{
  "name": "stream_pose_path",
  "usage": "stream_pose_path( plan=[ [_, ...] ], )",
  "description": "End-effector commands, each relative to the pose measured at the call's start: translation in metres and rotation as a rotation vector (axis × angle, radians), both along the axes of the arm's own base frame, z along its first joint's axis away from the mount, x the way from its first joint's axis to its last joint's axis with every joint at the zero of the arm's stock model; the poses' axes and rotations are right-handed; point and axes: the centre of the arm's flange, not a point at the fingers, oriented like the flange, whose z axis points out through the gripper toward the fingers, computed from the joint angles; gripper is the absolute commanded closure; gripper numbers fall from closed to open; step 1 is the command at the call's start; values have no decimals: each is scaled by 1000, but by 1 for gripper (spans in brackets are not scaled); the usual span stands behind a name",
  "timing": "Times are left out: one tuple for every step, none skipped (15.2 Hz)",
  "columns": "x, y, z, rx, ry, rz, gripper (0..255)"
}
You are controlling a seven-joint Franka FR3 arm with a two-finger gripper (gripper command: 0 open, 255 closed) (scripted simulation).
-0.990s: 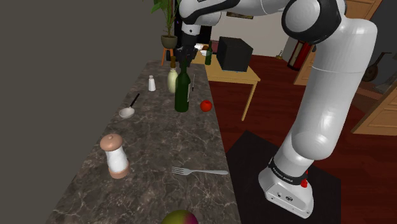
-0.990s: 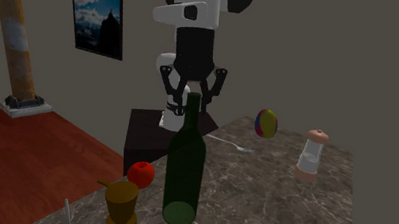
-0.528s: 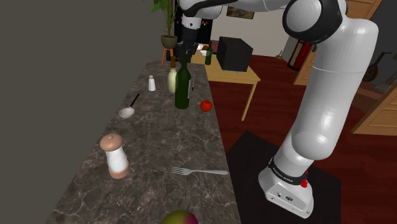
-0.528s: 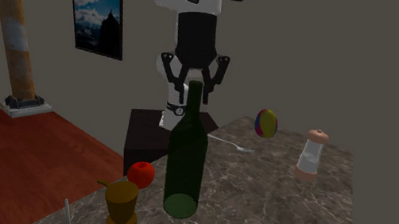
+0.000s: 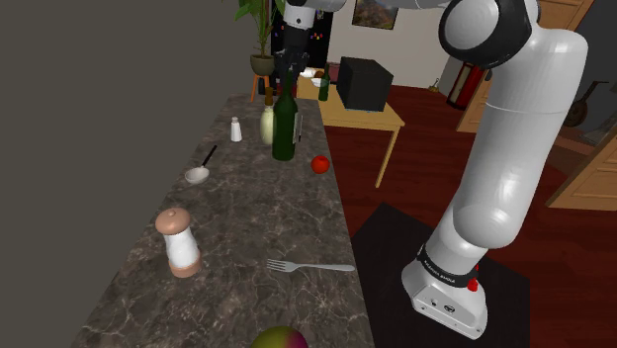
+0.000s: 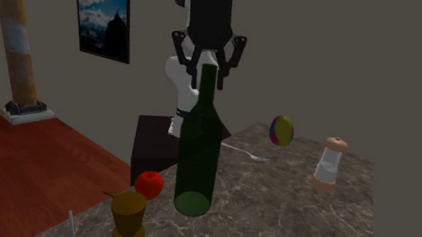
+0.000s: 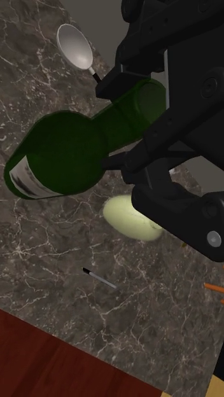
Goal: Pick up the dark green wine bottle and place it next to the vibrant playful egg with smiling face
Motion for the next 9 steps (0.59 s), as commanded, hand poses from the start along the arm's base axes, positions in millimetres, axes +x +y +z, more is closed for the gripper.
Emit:
stream_pose_path(
  plan=[
    [0, 0, 11, 0, 0, 0, 255],
    [0, 0, 17, 0, 0, 0, 255],
    [0, 0, 22, 0, 0, 0, 255],
    [0, 0, 27, 0, 0, 0, 255],
    [0, 0, 32, 0, 0, 0, 255],
    [0, 0, 38, 0, 0, 0, 255],
    [0, 0, 43, 0, 0, 0, 255],
    [0, 0, 48, 0, 0, 0, 255],
    [0, 0, 54, 0, 0, 0, 255]
  ],
)
